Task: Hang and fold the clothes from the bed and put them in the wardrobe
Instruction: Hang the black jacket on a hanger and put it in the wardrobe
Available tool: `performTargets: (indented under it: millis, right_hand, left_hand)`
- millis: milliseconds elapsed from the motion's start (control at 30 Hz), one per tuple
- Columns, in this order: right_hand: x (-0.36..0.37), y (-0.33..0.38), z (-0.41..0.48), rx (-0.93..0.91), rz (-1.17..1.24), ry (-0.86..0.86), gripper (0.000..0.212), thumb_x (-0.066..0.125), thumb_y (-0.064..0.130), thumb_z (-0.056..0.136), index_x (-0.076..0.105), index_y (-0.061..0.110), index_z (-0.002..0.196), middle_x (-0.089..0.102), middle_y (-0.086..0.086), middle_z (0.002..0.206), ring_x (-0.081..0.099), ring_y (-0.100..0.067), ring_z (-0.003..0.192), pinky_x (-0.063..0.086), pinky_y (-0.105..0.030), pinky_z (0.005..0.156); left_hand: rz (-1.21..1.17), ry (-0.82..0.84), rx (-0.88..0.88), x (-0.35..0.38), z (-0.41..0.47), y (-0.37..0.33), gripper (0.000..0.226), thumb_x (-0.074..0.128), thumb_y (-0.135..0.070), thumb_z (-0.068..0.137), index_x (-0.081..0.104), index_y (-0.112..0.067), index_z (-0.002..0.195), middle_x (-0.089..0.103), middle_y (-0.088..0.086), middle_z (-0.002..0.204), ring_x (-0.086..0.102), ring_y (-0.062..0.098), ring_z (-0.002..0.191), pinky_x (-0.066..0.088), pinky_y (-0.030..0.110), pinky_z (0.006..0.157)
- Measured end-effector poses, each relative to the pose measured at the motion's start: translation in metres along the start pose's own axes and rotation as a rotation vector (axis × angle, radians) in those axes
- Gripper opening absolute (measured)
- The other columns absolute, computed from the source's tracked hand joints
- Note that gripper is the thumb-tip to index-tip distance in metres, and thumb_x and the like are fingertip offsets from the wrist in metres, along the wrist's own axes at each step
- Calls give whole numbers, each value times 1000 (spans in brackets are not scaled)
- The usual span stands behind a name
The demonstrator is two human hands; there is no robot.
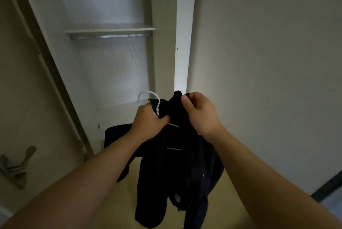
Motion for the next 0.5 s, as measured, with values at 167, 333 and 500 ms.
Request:
performTargets:
  millis: [167,333,500]
  right_hand:
    - [39,-37,61,38,-434,336,36,43,53,101,55,26,80,63,6,77,63,-14,78,48,-33,75]
    - [78,-63,96,122,-598,359,69,19,66,101,56,16,71,58,0,72,60,-20,83,49,-37,82]
    - [152,-44,130,-81,-495,416,54,24,67,100,50,23,83,56,6,74,57,-13,67,47,-30,66]
  left_hand:
    - [70,-112,17,-27,50,26,6,77,-11,81,75,-11,87,72,1,77,68,8,73,55,19,65]
    - [128,-229,-71,-54,105,80,7,77,-14,82,73,-9,82,71,0,74,67,8,70,51,13,59]
    - [130,-259,-143,-74,158,136,10,77,-15,82,72,-6,82,72,3,75,68,10,69,55,26,63]
Point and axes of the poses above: each hand's wrist, its own z-axis towards the middle knuckle, its own x-axis out of the palm, y = z × x, the point moved 7 cm from there along z, towards the middle knuckle
